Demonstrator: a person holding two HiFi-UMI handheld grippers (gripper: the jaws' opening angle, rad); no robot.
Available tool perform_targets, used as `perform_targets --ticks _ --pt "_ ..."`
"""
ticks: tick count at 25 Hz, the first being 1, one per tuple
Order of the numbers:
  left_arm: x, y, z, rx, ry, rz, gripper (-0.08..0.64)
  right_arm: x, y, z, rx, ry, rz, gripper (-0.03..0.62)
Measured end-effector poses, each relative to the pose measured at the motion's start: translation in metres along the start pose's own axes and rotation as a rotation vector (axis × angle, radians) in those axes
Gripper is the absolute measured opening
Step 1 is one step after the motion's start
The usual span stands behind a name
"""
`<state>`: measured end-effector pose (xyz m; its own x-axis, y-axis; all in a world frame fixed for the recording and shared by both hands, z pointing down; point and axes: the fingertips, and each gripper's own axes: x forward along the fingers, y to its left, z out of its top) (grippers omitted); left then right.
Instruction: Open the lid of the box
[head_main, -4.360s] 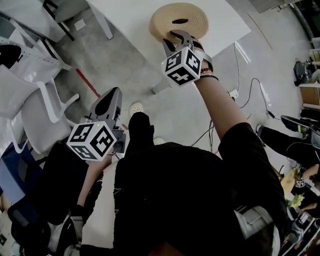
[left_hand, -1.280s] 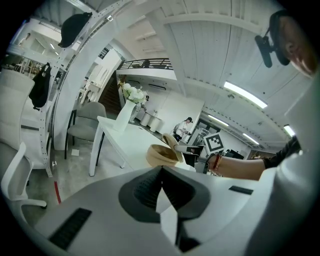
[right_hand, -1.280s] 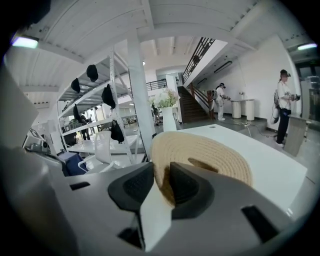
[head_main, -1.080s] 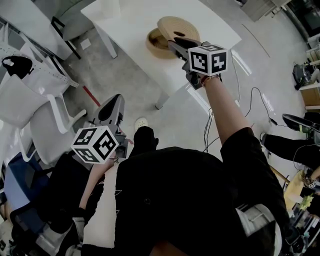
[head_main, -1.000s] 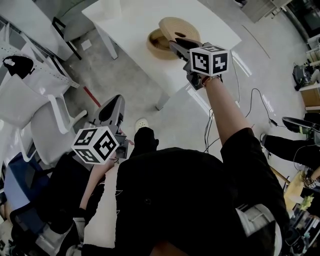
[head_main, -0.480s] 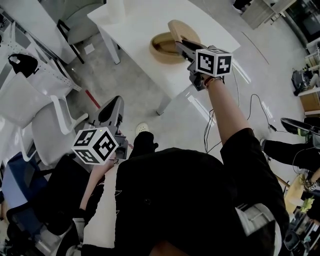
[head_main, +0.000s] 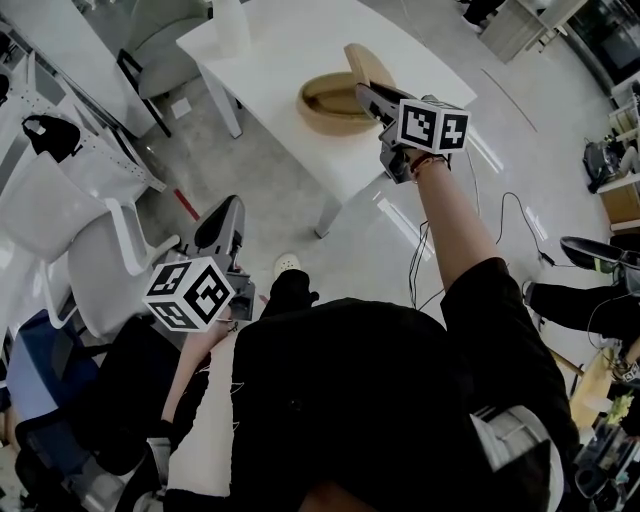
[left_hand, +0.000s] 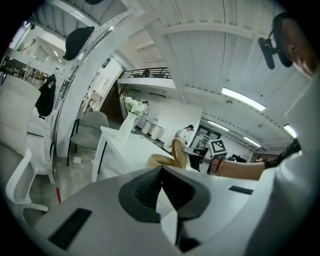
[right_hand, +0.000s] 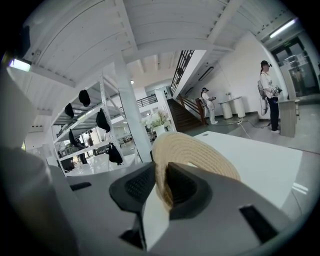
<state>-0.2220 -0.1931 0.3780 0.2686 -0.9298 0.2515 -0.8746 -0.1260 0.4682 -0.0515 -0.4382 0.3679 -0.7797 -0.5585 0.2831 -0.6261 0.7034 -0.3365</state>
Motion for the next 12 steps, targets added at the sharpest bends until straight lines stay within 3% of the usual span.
perform_targets --ticks 12 --pt "-0.003 -0.005 -0.002 -0.001 -0.001 -0.007 0.011 -0.018 -0.005 0.007 0.085 -0.062 0.000 0.078"
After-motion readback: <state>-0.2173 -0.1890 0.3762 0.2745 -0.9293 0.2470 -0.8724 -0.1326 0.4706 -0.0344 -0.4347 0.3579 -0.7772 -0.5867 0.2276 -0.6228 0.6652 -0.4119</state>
